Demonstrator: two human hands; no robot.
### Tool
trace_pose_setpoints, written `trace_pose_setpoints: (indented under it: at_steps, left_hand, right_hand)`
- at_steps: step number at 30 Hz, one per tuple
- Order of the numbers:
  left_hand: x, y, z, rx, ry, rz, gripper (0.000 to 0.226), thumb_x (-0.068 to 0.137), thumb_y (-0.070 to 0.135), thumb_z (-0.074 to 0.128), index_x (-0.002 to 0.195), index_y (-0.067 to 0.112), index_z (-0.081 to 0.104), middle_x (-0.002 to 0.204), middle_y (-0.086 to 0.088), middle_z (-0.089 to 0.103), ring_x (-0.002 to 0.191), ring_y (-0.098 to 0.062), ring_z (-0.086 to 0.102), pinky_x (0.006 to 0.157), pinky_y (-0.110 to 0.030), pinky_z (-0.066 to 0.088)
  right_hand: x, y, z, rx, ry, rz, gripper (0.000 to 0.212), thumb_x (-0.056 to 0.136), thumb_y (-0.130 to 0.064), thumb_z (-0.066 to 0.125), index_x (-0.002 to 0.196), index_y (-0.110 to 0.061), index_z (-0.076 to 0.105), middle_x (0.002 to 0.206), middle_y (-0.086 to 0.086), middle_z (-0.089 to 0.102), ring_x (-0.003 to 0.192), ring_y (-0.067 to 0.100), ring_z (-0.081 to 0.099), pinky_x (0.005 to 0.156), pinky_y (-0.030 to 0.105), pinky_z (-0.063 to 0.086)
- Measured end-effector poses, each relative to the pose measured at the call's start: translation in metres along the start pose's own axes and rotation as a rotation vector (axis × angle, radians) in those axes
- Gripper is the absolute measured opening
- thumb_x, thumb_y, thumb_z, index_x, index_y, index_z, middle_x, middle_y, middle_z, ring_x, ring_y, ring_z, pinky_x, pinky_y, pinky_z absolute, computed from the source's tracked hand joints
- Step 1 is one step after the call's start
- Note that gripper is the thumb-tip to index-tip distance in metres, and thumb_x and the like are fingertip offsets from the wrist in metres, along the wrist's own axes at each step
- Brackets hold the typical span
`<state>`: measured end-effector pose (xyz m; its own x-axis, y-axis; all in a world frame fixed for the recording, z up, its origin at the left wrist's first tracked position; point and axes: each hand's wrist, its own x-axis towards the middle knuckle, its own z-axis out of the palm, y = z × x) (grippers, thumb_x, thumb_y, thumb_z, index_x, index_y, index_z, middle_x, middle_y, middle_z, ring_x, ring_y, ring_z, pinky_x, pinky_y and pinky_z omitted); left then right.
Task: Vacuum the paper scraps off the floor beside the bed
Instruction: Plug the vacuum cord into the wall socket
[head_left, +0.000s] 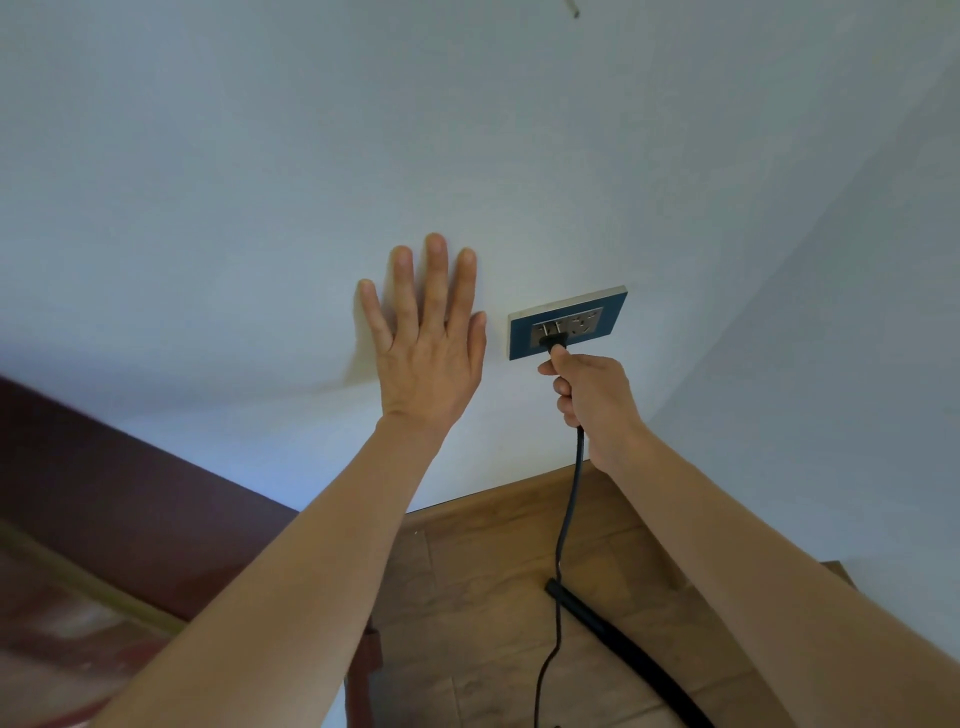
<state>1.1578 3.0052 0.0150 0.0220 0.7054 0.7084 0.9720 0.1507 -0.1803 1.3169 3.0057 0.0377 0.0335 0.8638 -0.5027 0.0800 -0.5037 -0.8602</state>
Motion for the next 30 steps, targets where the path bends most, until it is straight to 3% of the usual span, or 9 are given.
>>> trace_pose_setpoints:
  at_steps: [12,24,30]
  left_hand:
    - [-0.002,-0.003,0.004,-0.025,0.007,0.004,0.066,0.102,0.045,0.023,0.149,0.017,-0.014,0.150,-0.007,-0.038,0.138,-0.029,-0.035,0.111,-0.050,-0.021]
    - [-0.002,-0.006,0.011,-0.024,0.086,0.025,0.069,0.101,0.045,0.028,0.150,0.018,-0.011,0.152,-0.007,-0.034,0.140,-0.029,-0.031,0.112,-0.050,-0.019]
    - [-0.001,-0.005,0.010,-0.024,0.091,0.031,0.069,0.101,0.045,0.029,0.150,0.018,-0.012,0.152,-0.007,-0.035,0.140,-0.029,-0.032,0.112,-0.050,-0.020]
  right_hand:
    - [0.003,0.002,0.000,0.025,-0.028,-0.020,0.027,0.101,-0.028,0.046,0.085,-0.014,0.061,0.065,0.000,0.045,0.051,0.007,0.035,0.045,0.013,0.033]
    - [0.006,-0.010,0.017,0.135,0.113,0.050,0.027,0.099,-0.027,0.050,0.080,-0.011,0.061,0.062,-0.002,0.043,0.046,0.007,0.031,0.038,0.014,0.027]
    - [0.007,-0.003,0.018,0.060,0.117,-0.022,0.028,0.099,-0.031,0.049,0.082,-0.013,0.062,0.065,-0.001,0.045,0.051,0.007,0.035,0.046,0.016,0.032]
